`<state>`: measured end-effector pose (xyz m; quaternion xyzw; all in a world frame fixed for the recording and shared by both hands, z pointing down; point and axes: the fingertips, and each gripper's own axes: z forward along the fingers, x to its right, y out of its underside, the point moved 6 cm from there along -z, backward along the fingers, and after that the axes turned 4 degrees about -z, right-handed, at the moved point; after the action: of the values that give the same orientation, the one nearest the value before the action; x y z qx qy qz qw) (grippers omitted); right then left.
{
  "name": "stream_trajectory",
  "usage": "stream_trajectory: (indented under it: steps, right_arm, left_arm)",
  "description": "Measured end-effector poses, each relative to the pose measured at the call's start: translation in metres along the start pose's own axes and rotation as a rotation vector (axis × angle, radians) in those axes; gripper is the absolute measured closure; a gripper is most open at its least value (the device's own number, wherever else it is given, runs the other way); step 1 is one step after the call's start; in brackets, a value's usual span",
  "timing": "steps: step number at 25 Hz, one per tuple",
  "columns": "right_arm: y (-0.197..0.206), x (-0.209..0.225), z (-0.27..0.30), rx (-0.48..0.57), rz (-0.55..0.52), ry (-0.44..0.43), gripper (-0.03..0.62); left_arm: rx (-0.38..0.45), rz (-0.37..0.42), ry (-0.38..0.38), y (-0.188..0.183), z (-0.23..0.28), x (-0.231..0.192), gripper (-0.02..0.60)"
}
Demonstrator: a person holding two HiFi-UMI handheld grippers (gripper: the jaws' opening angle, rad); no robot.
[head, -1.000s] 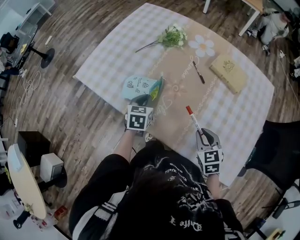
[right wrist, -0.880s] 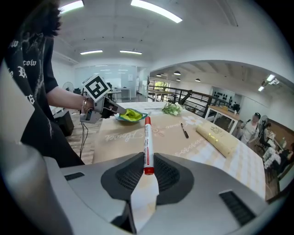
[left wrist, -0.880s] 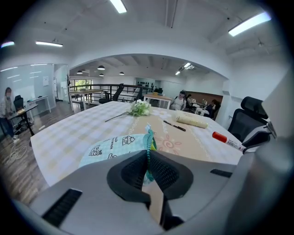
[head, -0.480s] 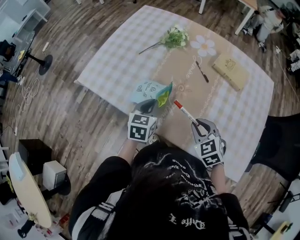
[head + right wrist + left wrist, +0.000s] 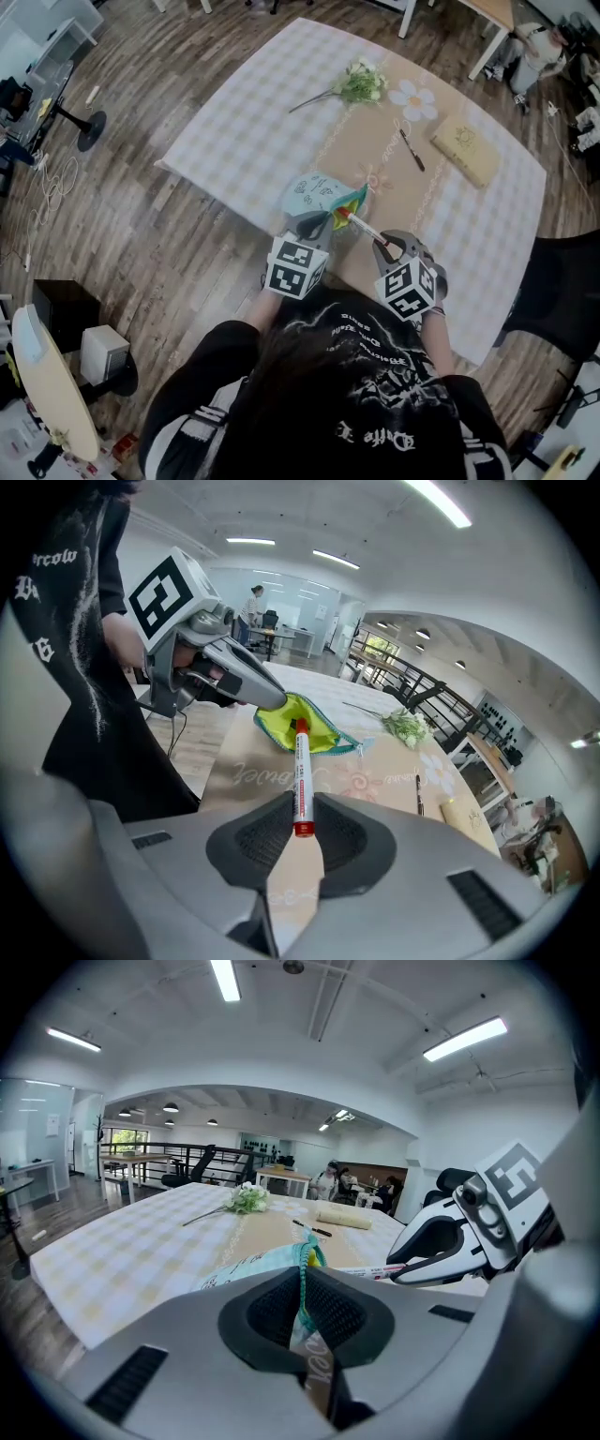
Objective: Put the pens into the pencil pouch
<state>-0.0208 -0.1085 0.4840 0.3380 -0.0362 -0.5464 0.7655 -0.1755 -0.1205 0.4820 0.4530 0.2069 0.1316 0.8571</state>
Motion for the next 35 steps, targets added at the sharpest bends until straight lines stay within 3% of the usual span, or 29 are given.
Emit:
stream_trajectory:
  steps: [17, 29, 35]
  right_arm:
    - [-0.048, -0.003, 0.038, -0.011, -0.102, 0.005, 0.517]
    - [-0.065, -0.013, 0.056, 0.004, -0.189, -0.029, 0.516]
    - [-0.066, -0.011, 0.057, 0.026, -0.177, -0.028, 0.513]
  left_arm:
    - [0.014, -0.003, 0.110, -0.003, -0.003, -0.006, 0.549]
    - [-0.010, 0.000, 0.325, 0.000, -0.006, 0.004, 0.549]
    - [0.010, -0.042, 0.315, -0.002, -0.006, 0.001, 0.549]
